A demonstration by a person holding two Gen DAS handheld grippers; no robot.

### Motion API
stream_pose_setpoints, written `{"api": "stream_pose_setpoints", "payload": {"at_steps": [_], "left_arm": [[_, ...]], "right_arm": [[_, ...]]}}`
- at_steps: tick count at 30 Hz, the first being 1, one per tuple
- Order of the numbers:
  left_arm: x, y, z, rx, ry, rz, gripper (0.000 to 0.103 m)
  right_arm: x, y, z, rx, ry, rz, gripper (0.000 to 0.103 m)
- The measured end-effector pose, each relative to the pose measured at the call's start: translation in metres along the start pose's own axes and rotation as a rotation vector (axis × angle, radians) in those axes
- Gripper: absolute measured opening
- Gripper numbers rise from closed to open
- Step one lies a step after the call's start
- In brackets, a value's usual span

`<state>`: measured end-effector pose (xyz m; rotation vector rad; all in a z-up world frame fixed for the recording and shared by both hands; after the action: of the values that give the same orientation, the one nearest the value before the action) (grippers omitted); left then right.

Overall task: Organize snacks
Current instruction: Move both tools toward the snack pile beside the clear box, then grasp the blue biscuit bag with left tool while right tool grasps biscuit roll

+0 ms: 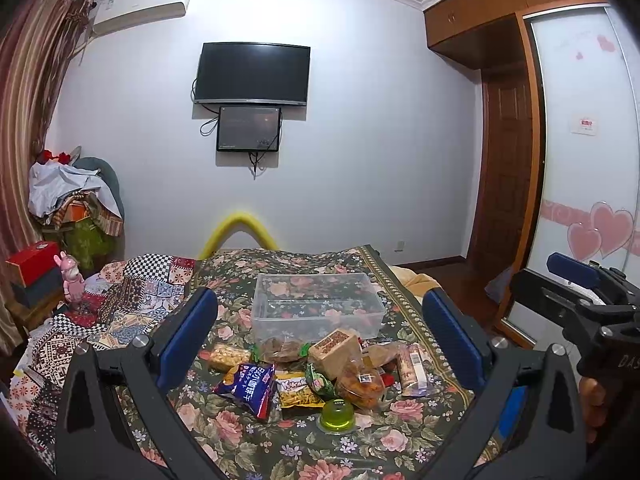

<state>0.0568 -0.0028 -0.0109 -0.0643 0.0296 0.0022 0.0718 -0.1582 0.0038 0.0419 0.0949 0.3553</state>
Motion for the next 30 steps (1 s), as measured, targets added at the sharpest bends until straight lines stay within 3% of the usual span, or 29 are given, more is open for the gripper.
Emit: {"api": "stream_pose_setpoints", "payload": {"at_steps": [12, 18, 24, 30], "left_arm": [[0.001, -0.001, 0.0, -0.018, 0.008, -0.009, 0.103], [0.011, 0.002, -0.009, 0.034, 0.045, -0.009, 0.103], [0.035, 0.015, -0.035, 0.001, 0.141, -0.019, 0.102], [0.063, 0.033, -0.073, -0.039, 0.26, -0.005, 0.085]], "right_arm": [[0.003, 0.001, -0.004, 0.003, 0.015, -0.002, 0.103], [0.008, -0.001, -0.01, 0.002, 0.032, -0.008, 0.103], [0.026, -0.01, -0.029, 0.008, 0.097, -0.003, 0.103], [0.05, -0.024, -0.06, 0.007, 0.201, -0.018, 0.092]]}}
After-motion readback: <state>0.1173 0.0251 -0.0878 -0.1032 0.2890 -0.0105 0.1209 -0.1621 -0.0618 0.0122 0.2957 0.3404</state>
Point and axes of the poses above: each gripper's, at about its wrist camera, not at the fingertips, and x roughly the way its jaws point, y to its left, z to its top, the point moved 6 cm from there along x, roughly the way its jaws point, and after that the axes turned 12 degrees about -y, right-handed, at the moved point
